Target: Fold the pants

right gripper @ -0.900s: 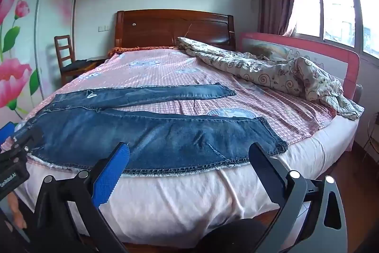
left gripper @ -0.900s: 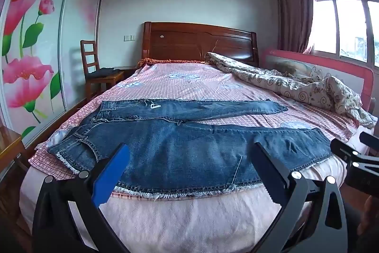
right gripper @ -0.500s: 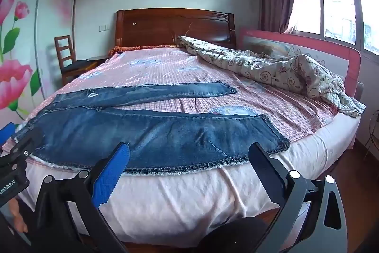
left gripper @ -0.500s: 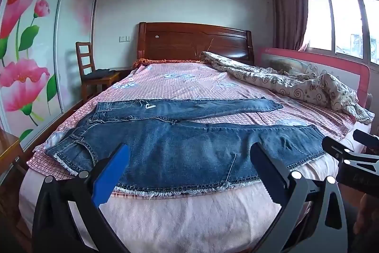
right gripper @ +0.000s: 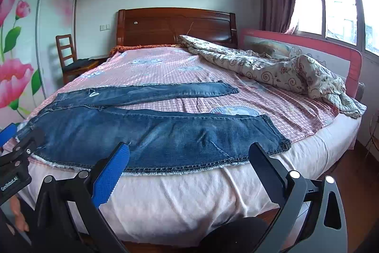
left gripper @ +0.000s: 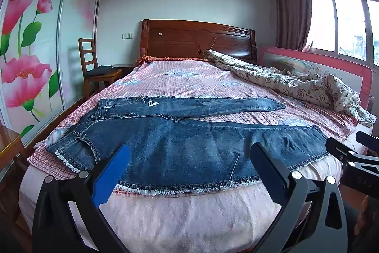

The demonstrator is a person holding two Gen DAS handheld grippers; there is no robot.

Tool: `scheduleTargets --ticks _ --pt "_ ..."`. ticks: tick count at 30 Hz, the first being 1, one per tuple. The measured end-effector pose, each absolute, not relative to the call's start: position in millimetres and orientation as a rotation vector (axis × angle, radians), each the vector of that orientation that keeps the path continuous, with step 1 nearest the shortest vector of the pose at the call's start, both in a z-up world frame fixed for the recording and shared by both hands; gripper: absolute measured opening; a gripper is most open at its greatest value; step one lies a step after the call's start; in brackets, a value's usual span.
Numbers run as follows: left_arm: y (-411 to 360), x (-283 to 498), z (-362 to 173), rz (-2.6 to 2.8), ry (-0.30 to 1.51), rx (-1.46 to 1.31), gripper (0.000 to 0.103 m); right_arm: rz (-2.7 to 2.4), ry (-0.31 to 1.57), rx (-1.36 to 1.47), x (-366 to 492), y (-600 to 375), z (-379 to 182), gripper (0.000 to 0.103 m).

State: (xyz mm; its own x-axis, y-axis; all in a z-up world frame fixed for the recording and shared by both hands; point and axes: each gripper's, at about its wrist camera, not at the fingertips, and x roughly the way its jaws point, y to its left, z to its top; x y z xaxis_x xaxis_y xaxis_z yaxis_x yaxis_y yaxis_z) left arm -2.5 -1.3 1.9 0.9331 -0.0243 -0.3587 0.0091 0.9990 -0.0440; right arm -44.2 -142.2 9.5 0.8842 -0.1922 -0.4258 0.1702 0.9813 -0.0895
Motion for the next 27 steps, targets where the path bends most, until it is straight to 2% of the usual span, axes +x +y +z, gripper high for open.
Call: scheduleTargets --ticks 27 --pt "-2.8 -1.1 -3.6 -0.011 0.388 -0.033 0.101 -0.187 0.458 -0.04 -43.7 -142.0 7.8 0.1"
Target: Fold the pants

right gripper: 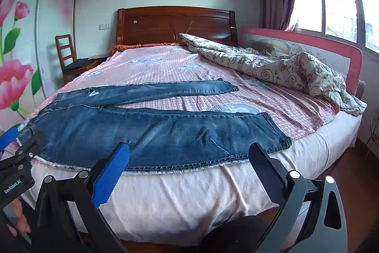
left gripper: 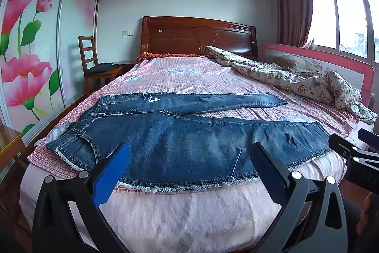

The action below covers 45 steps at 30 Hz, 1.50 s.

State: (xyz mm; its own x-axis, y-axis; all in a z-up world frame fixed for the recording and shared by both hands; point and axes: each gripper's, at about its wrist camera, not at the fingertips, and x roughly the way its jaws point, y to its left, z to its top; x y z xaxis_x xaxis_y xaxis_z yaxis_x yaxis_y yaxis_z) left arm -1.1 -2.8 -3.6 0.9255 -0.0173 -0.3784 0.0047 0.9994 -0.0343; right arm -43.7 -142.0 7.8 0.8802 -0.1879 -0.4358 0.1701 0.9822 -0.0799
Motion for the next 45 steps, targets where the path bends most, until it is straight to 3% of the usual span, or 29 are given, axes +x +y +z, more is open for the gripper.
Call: scheduleTargets --ticks 45 --pt "-0.7 2.5 -11.4 -0.013 0.426 -0.033 0.101 -0.181 0.489 -0.031 -40.0 -142.9 1.6 0.1"
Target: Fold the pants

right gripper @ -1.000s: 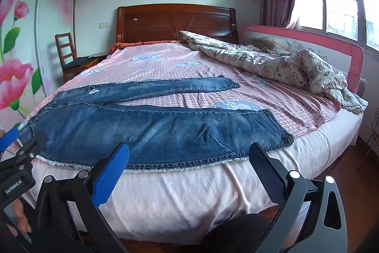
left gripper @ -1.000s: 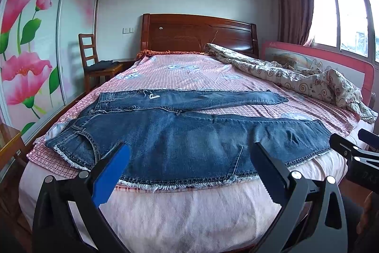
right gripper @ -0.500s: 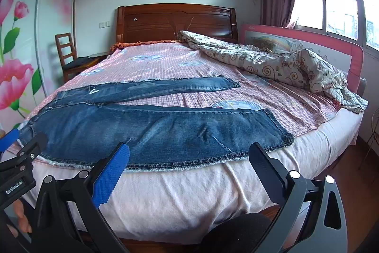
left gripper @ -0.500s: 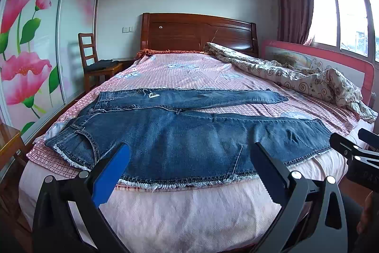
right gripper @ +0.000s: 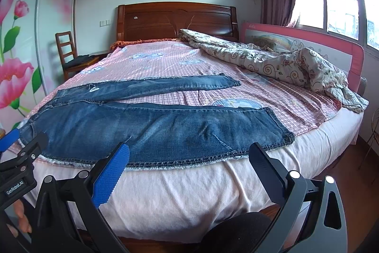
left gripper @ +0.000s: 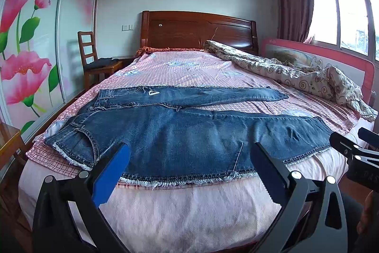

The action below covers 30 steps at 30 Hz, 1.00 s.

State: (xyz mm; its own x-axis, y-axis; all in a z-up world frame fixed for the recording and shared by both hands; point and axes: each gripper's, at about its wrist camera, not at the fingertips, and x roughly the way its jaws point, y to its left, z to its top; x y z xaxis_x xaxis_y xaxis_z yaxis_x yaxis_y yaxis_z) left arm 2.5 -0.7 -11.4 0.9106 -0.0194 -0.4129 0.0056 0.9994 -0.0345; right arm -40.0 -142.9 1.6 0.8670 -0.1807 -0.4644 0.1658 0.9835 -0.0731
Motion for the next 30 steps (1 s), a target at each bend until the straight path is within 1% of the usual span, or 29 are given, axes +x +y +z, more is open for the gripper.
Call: scheduleTargets --ticks 8,10,14,18,22,25,27,30 --pt "6.6 12.7 -20.4 -0.007 0.512 -0.058 0.101 -0.164 0.558 0.012 -29.7 -147.6 -9.9 0.1" --pt "14.0 17.6 -23.4 -0.036 0.563 -0.115 0.101 -0.152 0.59 0.034 -25.5 -150.3 -15.0 0.1" --pt "32.9 34.6 -32.5 -0.056 0.72 -0.252 0.101 -0.105 0.673 0.128 -16.4 -157.6 -25.7 0.1" --pt "56.8 47.1 -28.1 -0.033 0.76 -0.34 0.101 -0.05 0.747 0.226 -2.3 -159.8 -35.5 0.1" --pt "85.9 71.0 -17.2 -0.143 0.814 -0.446 0.101 0.099 0.854 0.368 20.0 -158.8 -46.3 0.1" --pt "108.7 94.0 -11.4 -0.268 0.851 -0.553 0.101 0.173 0.879 0.474 31.6 -156.6 -51.2 0.1" --pt "120.5 104.2 -2.7 -0.275 0.793 -0.54 0.101 0.254 0.84 0.525 38.0 -154.4 -49.7 0.1" --pt "140.6 115.1 13.8 -0.268 0.623 -0.516 0.101 0.36 0.782 0.501 46.9 -142.6 -43.2 0.1"
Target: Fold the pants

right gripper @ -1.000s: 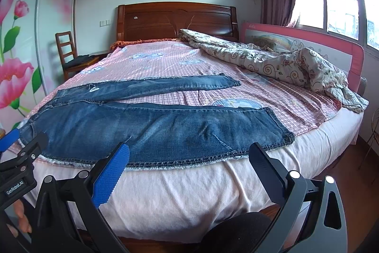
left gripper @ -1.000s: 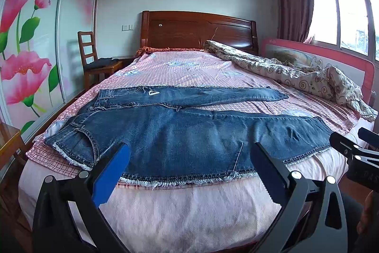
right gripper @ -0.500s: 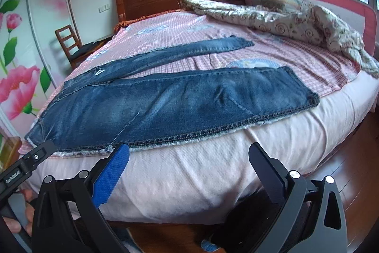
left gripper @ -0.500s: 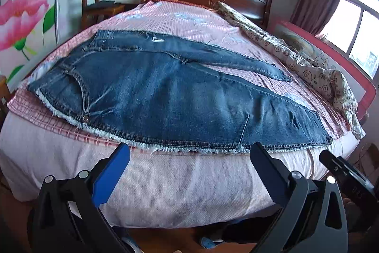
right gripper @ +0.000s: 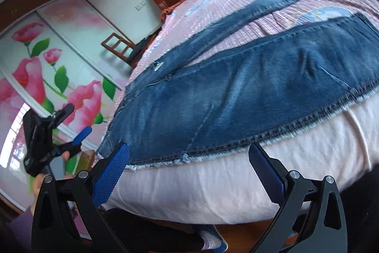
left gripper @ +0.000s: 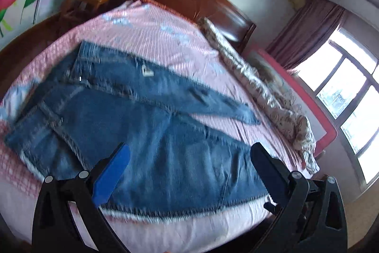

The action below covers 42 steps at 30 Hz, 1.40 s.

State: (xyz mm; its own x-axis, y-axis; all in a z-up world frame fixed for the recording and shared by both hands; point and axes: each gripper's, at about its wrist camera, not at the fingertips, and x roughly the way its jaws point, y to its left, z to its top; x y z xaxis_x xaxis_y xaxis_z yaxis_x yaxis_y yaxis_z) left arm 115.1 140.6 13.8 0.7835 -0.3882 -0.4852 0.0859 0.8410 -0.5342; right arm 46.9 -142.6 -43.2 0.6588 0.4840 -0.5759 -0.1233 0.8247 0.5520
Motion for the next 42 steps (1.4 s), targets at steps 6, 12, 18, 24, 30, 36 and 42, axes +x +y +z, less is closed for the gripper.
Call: scheduleTargets --ticks 6,12,18,24,30,36,42 --pt "200.6 220.5 24.4 -0.042 0.825 -0.316 0.101 0.496 0.86 0.339 75.0 -113.0 -33.5 0.1" --pt "267.7 336.0 6.4 -0.067 0.823 -0.215 0.101 0.53 0.897 0.34 102.3 -101.2 -45.3 0.1" --pt "297.6 405.4 -27.9 -0.111 0.887 -0.119 0.098 0.535 0.932 0.345 123.9 -88.9 -56.1 0.1" --pt "308.2 431.8 -55.7 -0.154 0.949 -0.1 0.074 0.577 0.936 0.334 135.3 -72.6 -55.6 0.1" --pt "312.4 441.5 -66.3 -0.179 0.957 -0.121 0.074 0.604 0.949 0.336 134.7 -64.1 -57.9 0.1" --pt "316.1 441.5 -69.8 -0.199 0.96 -0.174 0.056 0.593 0.96 0.337 131.1 -65.4 -57.8 0.1" --pt "321.2 435.1 -71.9 -0.19 0.987 -0.224 0.025 0.584 0.947 0.344 132.4 -71.1 -56.0 0.1"
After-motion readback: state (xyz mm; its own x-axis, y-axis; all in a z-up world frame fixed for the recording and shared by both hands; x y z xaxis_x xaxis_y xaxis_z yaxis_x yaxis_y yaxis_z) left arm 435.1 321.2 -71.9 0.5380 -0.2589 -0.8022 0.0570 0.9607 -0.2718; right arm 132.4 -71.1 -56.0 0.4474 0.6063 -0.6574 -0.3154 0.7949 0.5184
